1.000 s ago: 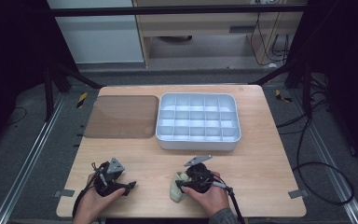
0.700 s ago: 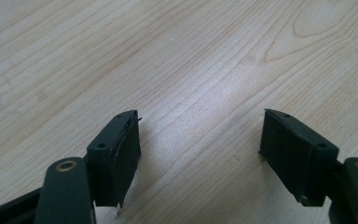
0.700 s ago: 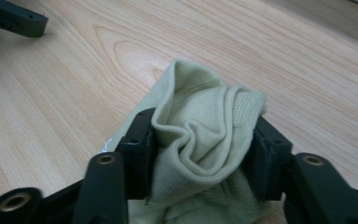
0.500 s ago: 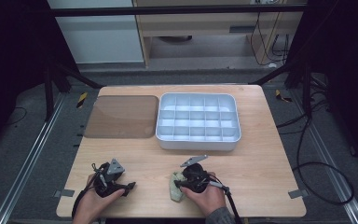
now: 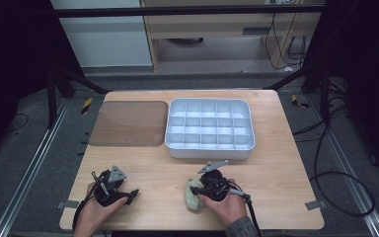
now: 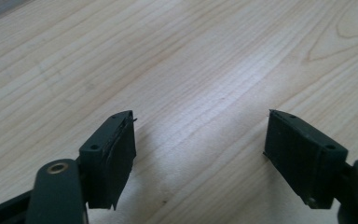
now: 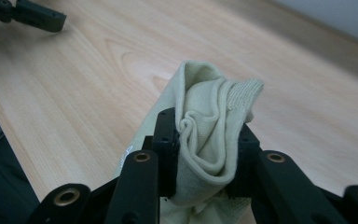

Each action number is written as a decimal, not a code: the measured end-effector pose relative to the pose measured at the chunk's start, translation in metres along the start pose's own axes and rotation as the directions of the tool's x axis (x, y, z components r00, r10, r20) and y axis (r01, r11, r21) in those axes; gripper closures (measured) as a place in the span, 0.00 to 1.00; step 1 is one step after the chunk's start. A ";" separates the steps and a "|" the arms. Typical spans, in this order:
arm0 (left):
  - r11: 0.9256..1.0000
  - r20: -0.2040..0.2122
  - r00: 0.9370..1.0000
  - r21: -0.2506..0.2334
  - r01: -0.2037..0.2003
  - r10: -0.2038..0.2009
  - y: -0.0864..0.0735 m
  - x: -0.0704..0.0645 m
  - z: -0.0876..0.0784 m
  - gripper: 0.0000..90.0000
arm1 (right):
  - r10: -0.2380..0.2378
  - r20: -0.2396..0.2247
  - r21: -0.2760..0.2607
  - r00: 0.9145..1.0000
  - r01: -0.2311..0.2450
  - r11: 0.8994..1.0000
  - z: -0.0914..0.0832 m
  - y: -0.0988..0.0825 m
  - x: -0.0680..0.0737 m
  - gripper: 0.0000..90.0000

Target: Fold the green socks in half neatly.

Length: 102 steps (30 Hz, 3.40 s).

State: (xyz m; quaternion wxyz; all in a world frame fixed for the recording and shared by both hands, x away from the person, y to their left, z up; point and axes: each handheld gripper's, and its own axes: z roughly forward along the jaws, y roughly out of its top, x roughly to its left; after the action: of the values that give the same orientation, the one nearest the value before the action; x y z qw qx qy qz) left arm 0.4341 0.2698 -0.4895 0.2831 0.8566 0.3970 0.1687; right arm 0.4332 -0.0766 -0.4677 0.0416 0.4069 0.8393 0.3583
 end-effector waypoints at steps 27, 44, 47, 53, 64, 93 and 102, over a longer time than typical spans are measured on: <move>0.992 -0.060 0.991 -0.044 0.115 -0.117 -0.014 0.040 -0.002 0.05 | 0.013 0.333 -0.064 0.943 0.009 0.998 -0.124 0.054 -0.114 0.78; 0.988 -0.069 0.986 -0.021 0.152 -0.153 -0.020 0.043 0.001 0.03 | -0.050 0.377 0.003 0.925 0.053 0.999 -0.111 0.078 -0.130 0.78; 0.987 -0.072 0.985 -0.035 0.154 -0.156 -0.021 0.043 0.002 0.02 | -0.047 0.375 -0.001 0.926 0.051 0.999 -0.110 0.079 -0.130 0.77; 0.987 -0.070 0.986 -0.049 0.151 -0.154 -0.023 0.043 0.003 0.00 | -0.046 0.384 0.008 0.922 0.046 0.999 -0.107 0.081 -0.134 0.77; 0.981 -0.077 0.983 -0.108 0.159 -0.167 -0.025 0.042 0.007 0.00 | -0.045 0.381 0.014 0.923 0.043 0.999 -0.105 0.082 -0.138 0.77; 0.980 -0.080 0.982 -0.117 0.159 -0.169 -0.025 0.041 0.008 0.00 | -0.106 0.417 0.084 0.903 0.077 0.993 -0.089 0.094 -0.141 0.77; 0.981 -0.080 0.982 -0.115 0.159 -0.169 -0.025 0.040 0.008 0.00 | -0.110 0.438 0.108 0.892 0.069 0.992 -0.075 0.097 -0.151 0.77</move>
State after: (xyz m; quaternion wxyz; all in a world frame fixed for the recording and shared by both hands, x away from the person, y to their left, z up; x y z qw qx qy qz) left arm 0.4489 0.3116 -0.5084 0.3238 0.7960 0.4690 0.2041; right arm 0.5696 -0.1864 -0.3846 0.2297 0.4400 0.8408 0.2161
